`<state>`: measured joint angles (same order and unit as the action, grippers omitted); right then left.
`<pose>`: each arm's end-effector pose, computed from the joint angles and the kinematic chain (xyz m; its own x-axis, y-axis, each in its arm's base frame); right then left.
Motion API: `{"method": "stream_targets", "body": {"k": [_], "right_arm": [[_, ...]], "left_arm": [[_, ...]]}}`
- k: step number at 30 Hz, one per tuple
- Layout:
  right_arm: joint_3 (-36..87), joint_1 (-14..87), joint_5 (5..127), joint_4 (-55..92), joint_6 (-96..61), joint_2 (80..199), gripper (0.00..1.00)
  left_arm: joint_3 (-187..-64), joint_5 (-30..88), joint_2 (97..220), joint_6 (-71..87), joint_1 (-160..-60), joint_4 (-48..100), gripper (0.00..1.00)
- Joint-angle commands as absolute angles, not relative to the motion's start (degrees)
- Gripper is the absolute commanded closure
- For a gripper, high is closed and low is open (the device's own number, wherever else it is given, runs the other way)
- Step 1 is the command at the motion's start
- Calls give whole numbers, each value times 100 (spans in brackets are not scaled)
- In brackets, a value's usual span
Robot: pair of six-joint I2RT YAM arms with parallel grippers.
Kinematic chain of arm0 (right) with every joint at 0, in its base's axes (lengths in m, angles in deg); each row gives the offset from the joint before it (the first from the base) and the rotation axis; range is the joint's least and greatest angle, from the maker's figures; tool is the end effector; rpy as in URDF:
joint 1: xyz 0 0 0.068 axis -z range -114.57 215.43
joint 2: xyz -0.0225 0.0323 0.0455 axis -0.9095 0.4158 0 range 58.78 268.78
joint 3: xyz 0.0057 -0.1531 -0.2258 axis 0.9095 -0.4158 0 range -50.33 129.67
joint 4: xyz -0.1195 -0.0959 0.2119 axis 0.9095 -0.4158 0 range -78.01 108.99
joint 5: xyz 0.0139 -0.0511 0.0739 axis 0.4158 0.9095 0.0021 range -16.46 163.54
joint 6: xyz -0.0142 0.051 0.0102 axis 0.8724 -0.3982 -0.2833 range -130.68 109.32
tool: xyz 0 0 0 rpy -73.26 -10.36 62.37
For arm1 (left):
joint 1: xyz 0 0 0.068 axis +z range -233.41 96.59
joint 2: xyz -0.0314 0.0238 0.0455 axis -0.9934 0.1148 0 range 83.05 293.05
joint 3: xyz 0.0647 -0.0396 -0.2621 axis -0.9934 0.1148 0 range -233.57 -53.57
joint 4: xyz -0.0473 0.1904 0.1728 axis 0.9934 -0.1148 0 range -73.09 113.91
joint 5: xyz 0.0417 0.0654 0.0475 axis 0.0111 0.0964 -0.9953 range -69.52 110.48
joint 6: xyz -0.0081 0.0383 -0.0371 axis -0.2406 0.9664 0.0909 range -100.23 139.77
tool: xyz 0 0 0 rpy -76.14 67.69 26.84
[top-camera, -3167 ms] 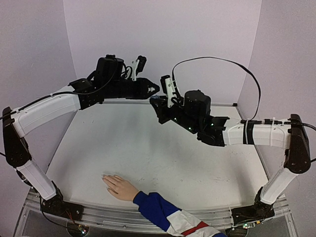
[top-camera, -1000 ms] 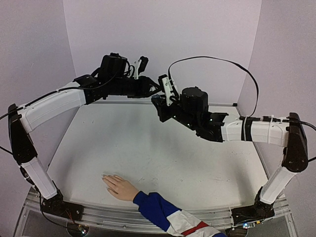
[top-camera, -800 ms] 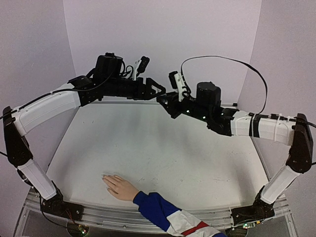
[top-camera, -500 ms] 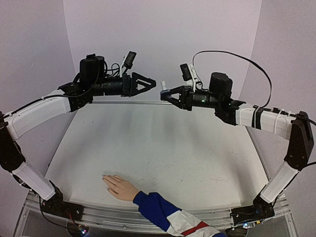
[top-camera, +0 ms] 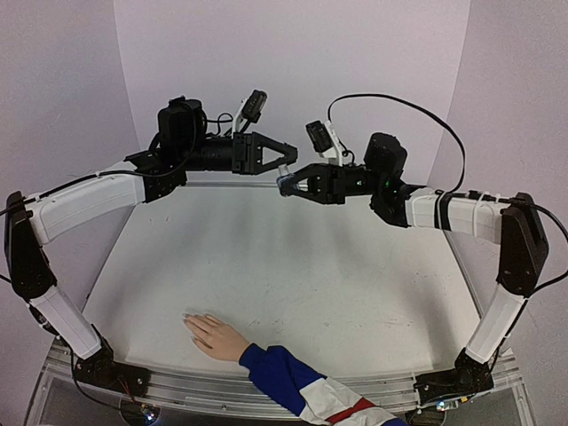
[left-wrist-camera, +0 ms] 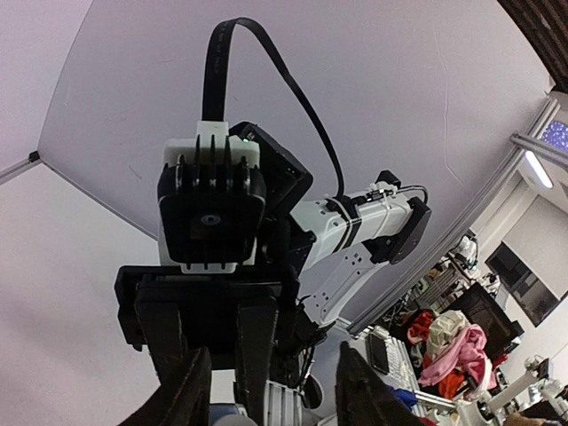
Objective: Paint the nails
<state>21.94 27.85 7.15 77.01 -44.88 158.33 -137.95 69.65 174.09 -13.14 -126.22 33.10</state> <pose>0.2852 0.2606 0.3600 -0.1530 0.1662 -0.9741 -0.9459 -0.3100 0.0957 0.2548 -0.2727 0.4130 -0.5155 -0.0067 -0.8569 0.8562 -0.0448 -0.5147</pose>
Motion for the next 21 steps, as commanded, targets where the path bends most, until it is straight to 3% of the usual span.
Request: {"method": "stream_targets", "body": {"k": [1, 7, 13, 16, 18, 20, 21], "right_arm": [[2360, 2796, 675, 8309, -4597, 15682, 100], [2215, 2799, 976, 8265, -4427, 15593, 100], [2219, 2799, 2911, 6909, -3194, 15244, 100], [2260, 2696, 5442, 5986, -2581, 14982, 100], [2247, 2003, 8906, 5528, -2120, 14804, 100], [2000, 1429, 11558, 6158, -1689, 14724, 100], [1808, 1320, 11908, 6659, -1422, 14694, 100]], "left_arm": [[-14058, 7150, 17455, -1251, -12692, 3657, 56], [-13962, 6790, 17409, -1115, -12699, 3512, 84], [-14106, 6011, 17361, -589, -12810, 2594, 100], [-14259, 4952, 17291, -207, -12989, 1810, 100], [-14401, 4169, 17331, -285, -13077, 1402, 100], [-14581, 3601, 17477, -609, -13087, 1081, 100], [-14652, 3581, 17566, -701, -13087, 1017, 100]]}}
